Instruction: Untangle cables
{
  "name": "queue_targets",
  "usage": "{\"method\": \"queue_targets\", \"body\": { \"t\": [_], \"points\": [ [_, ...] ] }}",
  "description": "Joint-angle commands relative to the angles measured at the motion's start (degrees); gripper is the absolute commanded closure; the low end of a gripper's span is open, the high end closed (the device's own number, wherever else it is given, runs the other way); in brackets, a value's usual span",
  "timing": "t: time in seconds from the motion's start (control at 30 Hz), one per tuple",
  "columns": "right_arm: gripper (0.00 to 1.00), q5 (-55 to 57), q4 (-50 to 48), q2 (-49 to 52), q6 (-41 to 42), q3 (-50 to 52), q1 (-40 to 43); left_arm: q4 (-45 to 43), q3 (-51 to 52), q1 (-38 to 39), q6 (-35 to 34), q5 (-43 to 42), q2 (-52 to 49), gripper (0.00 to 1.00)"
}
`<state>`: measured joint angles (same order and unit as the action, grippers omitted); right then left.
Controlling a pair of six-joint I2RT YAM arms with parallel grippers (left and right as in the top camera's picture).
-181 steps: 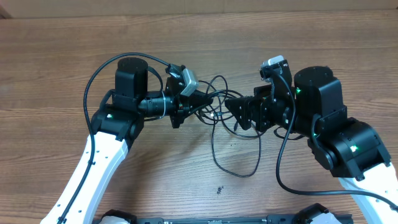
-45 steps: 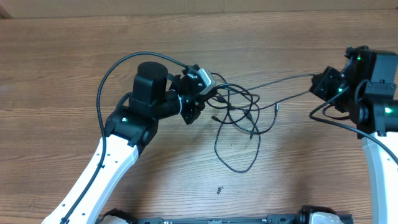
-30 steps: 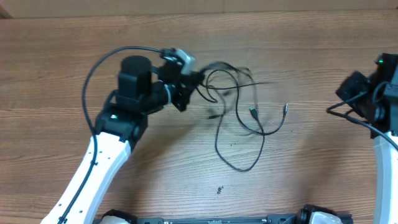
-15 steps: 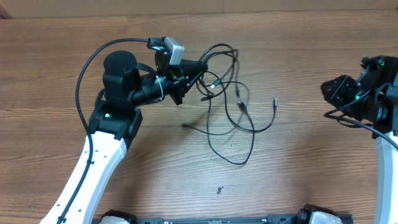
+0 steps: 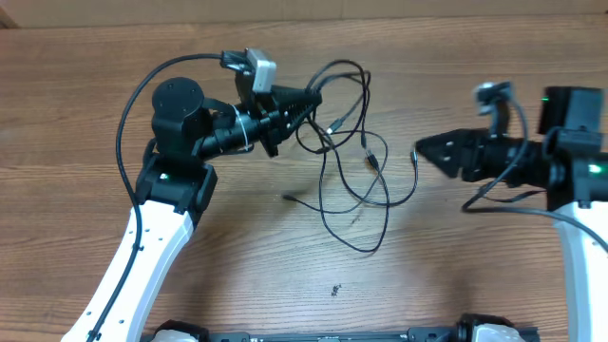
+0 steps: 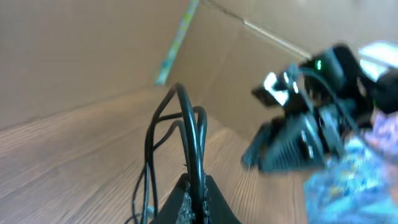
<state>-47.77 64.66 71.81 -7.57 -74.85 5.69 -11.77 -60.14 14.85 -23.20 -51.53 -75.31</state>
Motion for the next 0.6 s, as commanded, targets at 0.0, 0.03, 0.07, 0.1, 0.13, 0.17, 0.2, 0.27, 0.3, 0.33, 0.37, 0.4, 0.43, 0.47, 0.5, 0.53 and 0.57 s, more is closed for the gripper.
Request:
{"method": "queue_targets", "body": {
  "t": [0.0,0.03,0.07,0.1,0.13,0.17,0.2,0.27,0.3,0.33,0.37,0.4,0.43,0.47,0.5,0.53,0.57],
  "points": [
    [0.47,-2.2,-2.1,-0.1,-6.4,-0.2,-7.8,-4.1,-0.4,-0.3,-12.4,3.1,0.9,0.96],
    [0.47,-2.0,-3.2,-0.1,-6.4,-0.2,-9.8,-4.6,-0.4,-0.3,-14.5,3.7,0.9,0.96],
    [0.46,-1.5,-4.5,-0.1,-6.4,-0.2,-11.6,-4.9,-0.4,-0.2,-16.6,4.0,0.9,0.96],
    [0.45,-0.8,-6.0,-0.1,-6.4,-0.2,-13.5,-4.9,-0.4,-0.2,-18.4,4.0,0.9,0.96],
    [0.44,-0.4,-7.0,-0.1,-6.3,-0.2,-14.6,-4.8,-0.4,-0.2,-20.0,3.9,0.9,0.96],
    [0.43,0.4,-8.3,-0.1,-5.8,-0.2,-15.9,-4.8,-0.4,-0.2,-21.0,3.9,0.9,0.96],
    [0.43,0.9,-9.2,-0.1,-5.7,-0.2,-16.9,-4.8,-0.4,-0.2,-22.3,3.7,0.9,0.96],
    [0.43,1.9,-11.6,-0.1,-5.7,-0.2,-19.0,-4.8,-0.4,-0.2,-27.6,3.6,0.9,0.96],
    [0.43,1.9,-12.8,-0.1,-5.7,-0.2,-19.9,-4.8,-0.4,-0.2,-31.0,3.2,0.9,0.96],
    [0.43,2.0,-13.6,-0.1,-5.7,-0.2,-20.4,-4.8,-0.4,-0.2,-33.9,2.9,0.9,0.96],
    [0.43,2.3,-14.4,-0.1,-5.8,-0.2,-20.7,-4.8,-0.4,-0.1,-37.2,2.5,0.9,0.96],
    [0.43,2.8,-15.3,-0.1,-5.7,-0.2,-21.2,-4.8,-0.4,-0.1,-41.0,2.1,0.9,0.96],
    [0.42,3.2,-16.2,0.0,-5.8,-0.2,-21.6,-4.8,-0.4,0.0,-44.6,1.9,0.9,0.96],
    [0.41,3.3,-16.9,0.0,-5.8,-0.2,-21.8,-4.8,-0.4,0.2,-47.1,1.9,0.9,0.96],
    [0.41,3.2,-17.3,0.1,-5.8,-0.2,-22.1,-4.8,-0.4,0.3,-48.5,2.0,0.9,0.96],
    [0.41,3.2,-17.9,0.2,-5.8,-0.2,-22.4,-4.8,-0.4,0.5,-49.3,2.0,0.9,0.96],
    [0.41,3.2,-18.2,0.3,-5.8,-0.2,-22.8,-4.8,-0.4,0.6,-49.3,2.1,0.9,0.96]
  ]
}}
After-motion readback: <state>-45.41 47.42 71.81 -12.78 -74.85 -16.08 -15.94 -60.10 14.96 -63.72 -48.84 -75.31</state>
